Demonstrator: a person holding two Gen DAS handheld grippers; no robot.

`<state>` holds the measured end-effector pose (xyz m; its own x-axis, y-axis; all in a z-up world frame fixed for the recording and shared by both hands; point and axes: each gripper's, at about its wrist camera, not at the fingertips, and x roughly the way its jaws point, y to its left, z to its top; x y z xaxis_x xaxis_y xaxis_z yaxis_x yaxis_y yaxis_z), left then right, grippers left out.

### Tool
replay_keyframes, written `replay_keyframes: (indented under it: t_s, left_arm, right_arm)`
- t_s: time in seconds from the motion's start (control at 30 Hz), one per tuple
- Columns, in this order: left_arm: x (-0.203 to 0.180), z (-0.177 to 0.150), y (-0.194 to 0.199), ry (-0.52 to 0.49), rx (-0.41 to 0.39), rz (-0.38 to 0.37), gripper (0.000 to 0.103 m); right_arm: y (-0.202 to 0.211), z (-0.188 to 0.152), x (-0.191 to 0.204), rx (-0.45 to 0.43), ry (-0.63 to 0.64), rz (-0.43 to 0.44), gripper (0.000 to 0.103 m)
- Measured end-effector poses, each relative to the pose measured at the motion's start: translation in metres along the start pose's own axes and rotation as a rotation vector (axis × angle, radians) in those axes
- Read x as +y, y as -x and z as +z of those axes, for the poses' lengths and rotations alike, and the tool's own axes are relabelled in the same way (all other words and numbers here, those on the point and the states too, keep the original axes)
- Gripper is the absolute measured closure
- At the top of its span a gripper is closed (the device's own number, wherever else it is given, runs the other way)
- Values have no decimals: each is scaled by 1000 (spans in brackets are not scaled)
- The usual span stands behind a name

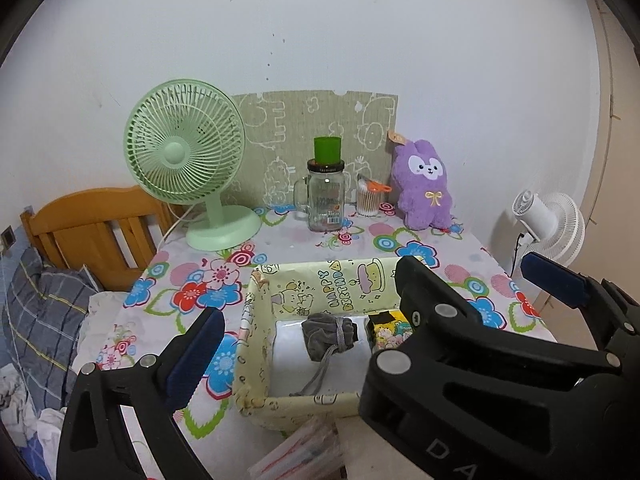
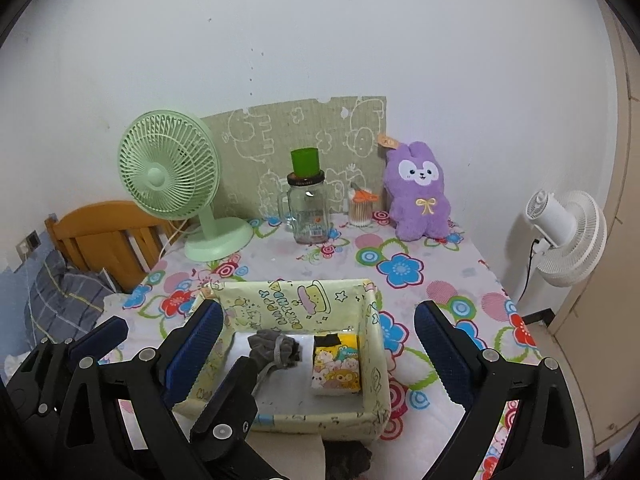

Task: Organize soft objects
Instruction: 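Withdraw both tools up and out of the fabric box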

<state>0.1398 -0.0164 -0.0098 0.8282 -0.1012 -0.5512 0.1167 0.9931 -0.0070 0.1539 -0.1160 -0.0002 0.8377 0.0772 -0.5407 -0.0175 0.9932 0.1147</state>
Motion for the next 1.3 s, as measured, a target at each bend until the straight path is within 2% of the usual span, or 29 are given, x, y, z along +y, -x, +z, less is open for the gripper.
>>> replay_keyframes:
  t_s: [0.53, 1.3]
  left_arm:
    - [-4, -16, 38, -5, -52, 15, 2]
    - [-6, -58, 70, -13, -109, 32, 2]
  right_arm:
    - [45, -15, 4, -42, 18, -12, 5]
    - [81, -56, 8, -76, 43, -16, 5]
